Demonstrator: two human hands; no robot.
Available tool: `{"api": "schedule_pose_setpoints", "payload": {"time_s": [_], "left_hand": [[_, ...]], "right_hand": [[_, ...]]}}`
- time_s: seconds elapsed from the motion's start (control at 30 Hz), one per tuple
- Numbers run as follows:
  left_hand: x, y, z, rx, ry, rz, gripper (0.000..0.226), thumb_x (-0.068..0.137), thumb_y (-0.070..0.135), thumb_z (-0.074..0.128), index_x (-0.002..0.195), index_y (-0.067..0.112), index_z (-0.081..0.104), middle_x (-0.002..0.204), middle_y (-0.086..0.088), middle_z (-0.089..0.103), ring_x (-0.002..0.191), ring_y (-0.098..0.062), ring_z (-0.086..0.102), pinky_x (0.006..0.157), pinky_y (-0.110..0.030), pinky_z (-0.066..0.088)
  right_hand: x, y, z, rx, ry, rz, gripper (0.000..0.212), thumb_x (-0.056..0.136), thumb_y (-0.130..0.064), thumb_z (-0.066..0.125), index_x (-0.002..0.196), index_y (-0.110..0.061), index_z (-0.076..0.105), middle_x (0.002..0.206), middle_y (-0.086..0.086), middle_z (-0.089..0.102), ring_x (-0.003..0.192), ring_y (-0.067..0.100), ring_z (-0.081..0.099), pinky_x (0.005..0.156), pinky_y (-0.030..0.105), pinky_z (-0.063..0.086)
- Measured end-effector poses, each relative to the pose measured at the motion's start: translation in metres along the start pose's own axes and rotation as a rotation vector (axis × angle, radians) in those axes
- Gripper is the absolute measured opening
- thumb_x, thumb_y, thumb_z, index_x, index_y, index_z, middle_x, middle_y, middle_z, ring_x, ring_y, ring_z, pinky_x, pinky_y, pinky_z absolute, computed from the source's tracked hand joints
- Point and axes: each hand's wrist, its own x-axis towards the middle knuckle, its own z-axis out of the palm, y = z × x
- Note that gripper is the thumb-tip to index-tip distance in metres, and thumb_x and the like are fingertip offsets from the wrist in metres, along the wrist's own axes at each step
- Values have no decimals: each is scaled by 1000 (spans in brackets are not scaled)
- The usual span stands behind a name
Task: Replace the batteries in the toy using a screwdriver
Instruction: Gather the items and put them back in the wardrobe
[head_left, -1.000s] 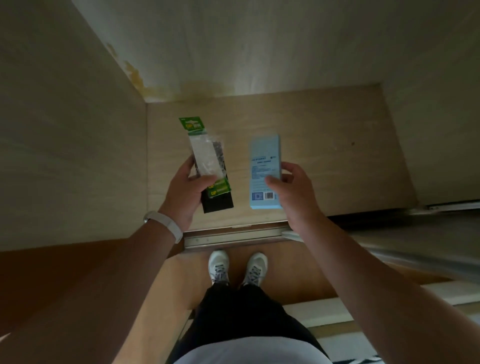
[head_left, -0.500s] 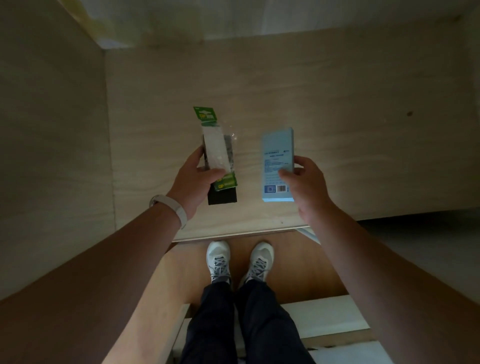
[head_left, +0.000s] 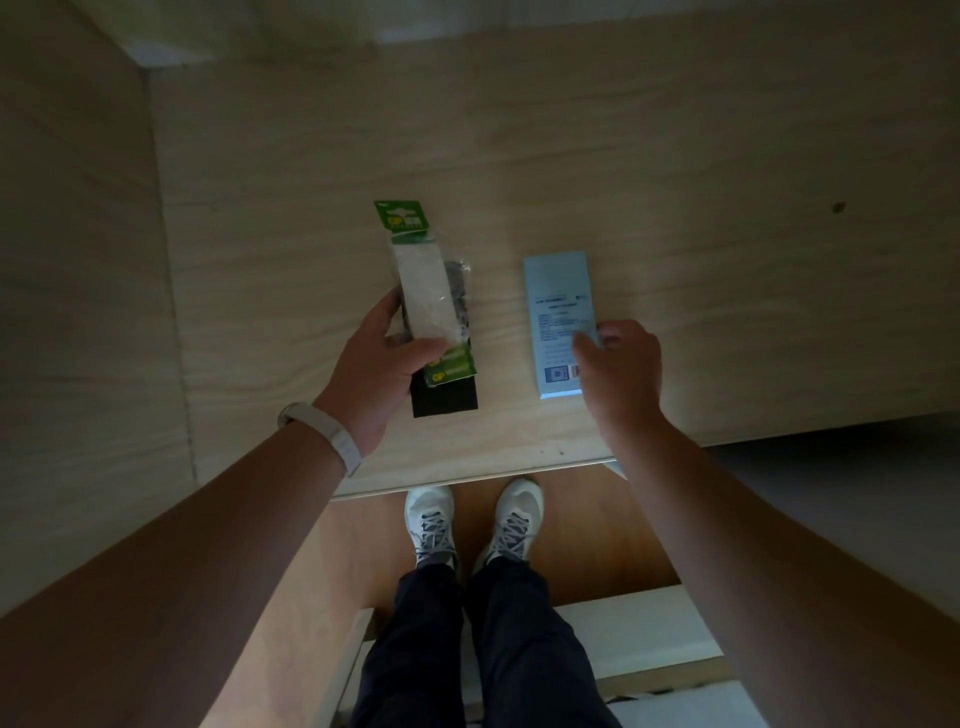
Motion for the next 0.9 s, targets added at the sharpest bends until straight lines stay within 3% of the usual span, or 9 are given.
{"api": "schedule_pose_setpoints", "payload": {"time_s": [0.13, 0.23, 0.3, 0.47, 0.57, 0.7, 0.77, 0.83, 0.9], "left_hand": [[-7, 5, 1, -43, -12, -2, 70, 90, -5, 64, 150, 23, 41, 99, -4, 78, 87, -16, 76, 65, -22, 58], [-15, 8, 1, -65, -16, 12, 71, 89, -7, 63, 149, 23, 41, 94, -1, 79, 86, -14, 76, 65, -22, 58], [-21, 10, -1, -62, -26, 32, 69, 89, -7, 64, 147, 24, 42, 94, 0, 80, 86, -14, 76, 67, -22, 58], [-29, 10, -8, -64, -59, 66, 71, 87, -7, 67, 147, 22, 43, 107, -10, 77, 97, -24, 75, 82, -33, 61], [-30, 6, -14, -65, -63, 80, 76, 85, -6, 70, 150, 21, 40, 109, -13, 76, 101, -28, 74, 86, -37, 60], [-31, -1, -22, -70, -54, 90, 81, 84, -6, 72, 151, 23, 39, 113, -13, 75, 102, -27, 73, 83, -35, 61], [-31, -3, -25, -83, -53, 88, 79, 85, -6, 70, 151, 24, 39, 113, -13, 75, 102, -26, 73, 82, -34, 61], [-31, -4, -29, -100, -58, 83, 73, 89, -3, 67, 151, 24, 40, 115, -13, 74, 103, -25, 73, 81, -35, 61], [-30, -6, -32, -112, -40, 77, 67, 92, -3, 63, 150, 23, 41, 113, -11, 75, 101, -23, 74, 80, -35, 62]], "right_hand": [[-22, -16, -7, -2, 4, -176, 24, 88, -26, 63, 109, -17, 62, 103, -1, 56, 95, 17, 61, 78, 32, 53], [-45, -40, -10, 19, -276, -257, 21, 93, -27, 61, 113, -20, 58, 95, -6, 60, 81, 1, 58, 70, 18, 48], [-59, -52, -9, 33, -446, -269, 28, 93, -32, 63, 119, -23, 56, 97, -8, 62, 83, -2, 58, 68, 11, 44], [-75, -69, 6, 93, -563, -233, 46, 88, -35, 70, 130, -23, 54, 101, -6, 65, 88, 8, 65, 74, 28, 53], [-75, -72, 15, 126, -577, -192, 39, 86, -29, 73, 122, -25, 61, 95, -7, 67, 88, 12, 68, 84, 42, 57], [-75, -72, 22, 169, -588, -179, 24, 84, -18, 72, 105, -30, 66, 86, -5, 67, 87, 22, 71, 84, 53, 56], [-75, -72, 25, 214, -621, -148, 26, 85, -13, 71, 107, -25, 67, 84, -4, 66, 87, 25, 71, 82, 49, 58], [-74, -72, 27, 312, -678, -97, 29, 86, -7, 69, 113, -19, 64, 83, -2, 63, 84, 21, 69, 76, 36, 58], [-73, -73, 28, 395, -701, -55, 28, 87, -1, 68, 106, -22, 62, 80, -3, 58, 80, 14, 66, 72, 26, 55]]}}
